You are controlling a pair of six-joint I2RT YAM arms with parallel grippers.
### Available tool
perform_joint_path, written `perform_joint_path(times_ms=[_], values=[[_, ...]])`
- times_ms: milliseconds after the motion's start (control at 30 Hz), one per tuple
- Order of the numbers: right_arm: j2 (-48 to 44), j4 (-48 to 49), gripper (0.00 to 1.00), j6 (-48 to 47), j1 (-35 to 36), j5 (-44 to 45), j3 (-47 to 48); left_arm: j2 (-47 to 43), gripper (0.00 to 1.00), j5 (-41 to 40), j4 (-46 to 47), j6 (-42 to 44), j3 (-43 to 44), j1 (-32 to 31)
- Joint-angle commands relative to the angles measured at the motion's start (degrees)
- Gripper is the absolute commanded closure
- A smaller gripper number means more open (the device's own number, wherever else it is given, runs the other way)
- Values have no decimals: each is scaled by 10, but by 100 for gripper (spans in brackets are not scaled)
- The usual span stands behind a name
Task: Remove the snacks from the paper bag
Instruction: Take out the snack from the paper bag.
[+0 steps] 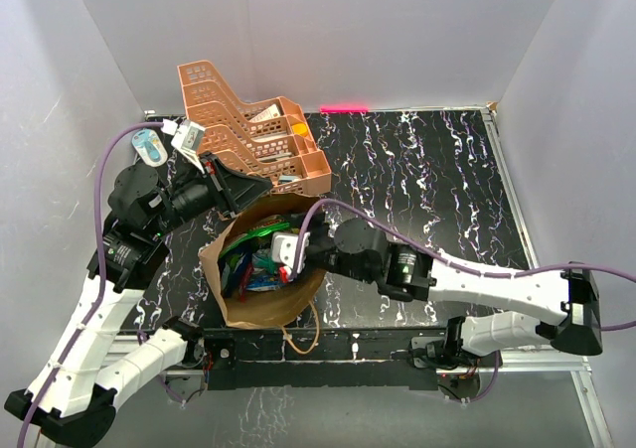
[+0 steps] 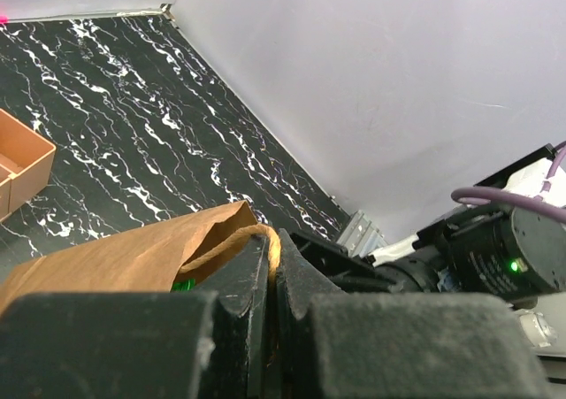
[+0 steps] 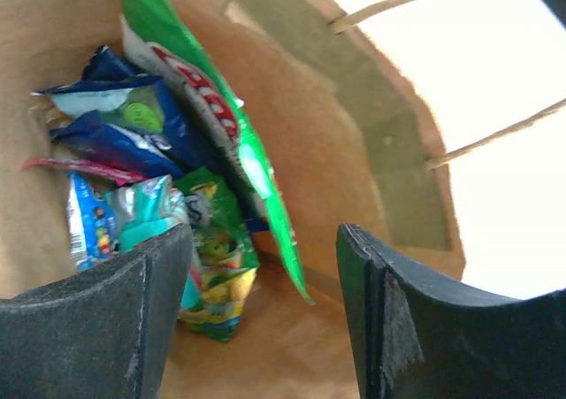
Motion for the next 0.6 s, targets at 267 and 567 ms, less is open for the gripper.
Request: perform_joint_path(times_ms=[267,567], values=[[64,45,40,-61,-63,-134,81,-13,100,-3,30,-12,34,-3],[131,50,56,-81,-92,-176,107,-15,100,-36,12,-16,42,-3]])
